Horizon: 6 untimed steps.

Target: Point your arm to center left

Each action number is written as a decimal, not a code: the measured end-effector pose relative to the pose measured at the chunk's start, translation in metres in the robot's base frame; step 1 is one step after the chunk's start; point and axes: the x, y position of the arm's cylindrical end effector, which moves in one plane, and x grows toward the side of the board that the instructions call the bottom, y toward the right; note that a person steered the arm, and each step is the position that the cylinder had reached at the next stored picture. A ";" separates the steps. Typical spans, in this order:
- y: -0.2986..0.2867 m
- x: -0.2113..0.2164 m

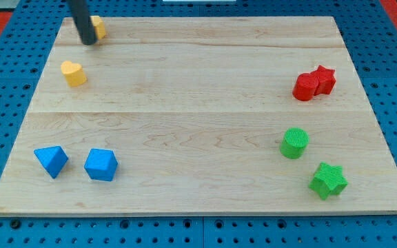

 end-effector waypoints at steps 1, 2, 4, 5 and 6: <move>0.018 0.050; 0.038 0.105; -0.044 0.118; -0.078 0.107; -0.058 0.100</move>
